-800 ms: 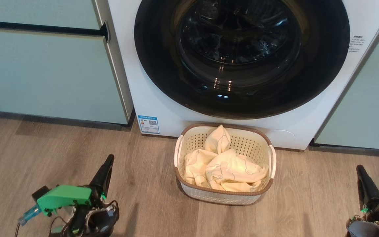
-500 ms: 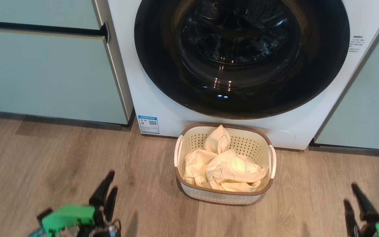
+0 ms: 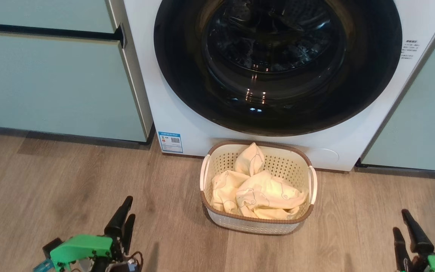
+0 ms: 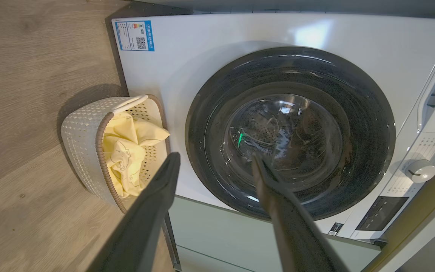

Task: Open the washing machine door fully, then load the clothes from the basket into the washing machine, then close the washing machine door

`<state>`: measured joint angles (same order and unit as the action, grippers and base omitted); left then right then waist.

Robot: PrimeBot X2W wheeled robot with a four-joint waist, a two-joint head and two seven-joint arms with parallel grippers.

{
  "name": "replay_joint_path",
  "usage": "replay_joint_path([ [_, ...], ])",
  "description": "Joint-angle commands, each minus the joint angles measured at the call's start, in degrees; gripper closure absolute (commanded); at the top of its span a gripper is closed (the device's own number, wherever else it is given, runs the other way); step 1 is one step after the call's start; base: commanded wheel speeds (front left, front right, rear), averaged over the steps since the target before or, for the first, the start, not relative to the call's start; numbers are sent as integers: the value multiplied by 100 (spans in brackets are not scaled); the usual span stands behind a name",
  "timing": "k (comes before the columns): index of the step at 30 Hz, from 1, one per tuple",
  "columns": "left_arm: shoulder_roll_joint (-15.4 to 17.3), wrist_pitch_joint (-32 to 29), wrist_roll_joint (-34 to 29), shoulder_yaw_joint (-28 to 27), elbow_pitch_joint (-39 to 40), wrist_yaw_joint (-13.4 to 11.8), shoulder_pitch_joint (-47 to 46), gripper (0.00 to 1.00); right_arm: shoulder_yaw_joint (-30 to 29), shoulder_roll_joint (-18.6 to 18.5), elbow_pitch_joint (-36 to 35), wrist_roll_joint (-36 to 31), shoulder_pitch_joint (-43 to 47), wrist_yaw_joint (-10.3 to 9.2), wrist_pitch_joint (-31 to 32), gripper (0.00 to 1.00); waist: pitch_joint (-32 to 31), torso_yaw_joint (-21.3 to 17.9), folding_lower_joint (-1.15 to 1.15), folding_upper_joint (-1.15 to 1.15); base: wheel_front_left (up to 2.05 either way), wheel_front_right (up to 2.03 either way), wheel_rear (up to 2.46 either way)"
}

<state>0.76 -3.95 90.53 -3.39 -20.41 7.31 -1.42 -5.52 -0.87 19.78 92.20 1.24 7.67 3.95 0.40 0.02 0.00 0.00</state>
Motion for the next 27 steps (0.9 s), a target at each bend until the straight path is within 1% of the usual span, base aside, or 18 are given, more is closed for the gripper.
replay_joint_path([
  [1, 35, 57, -72, 2, 227, 9, -293, 0, 21, -43, -237, -63, -319, -2, -53, 0, 2, 1, 0, 0, 0, 0, 0],
  [8, 46, 175, -289, 57, 293, 10, -349, 0, 105, -53, -330, -273, -368, -3, -172, 0, 15, 3, 0, 0, 0, 0, 0],
  [23, 71, 428, -1186, 149, 419, 11, -466, 0, 270, -75, -539, -910, -450, -6, -425, 0, 42, 4, 0, 0, 0, 0, 0],
  [27, 75, 479, -1329, 162, 455, 11, -487, 0, 296, -79, -590, -1024, -470, -6, -476, 0, 47, 6, 0, 0, 0, 0, 0],
])
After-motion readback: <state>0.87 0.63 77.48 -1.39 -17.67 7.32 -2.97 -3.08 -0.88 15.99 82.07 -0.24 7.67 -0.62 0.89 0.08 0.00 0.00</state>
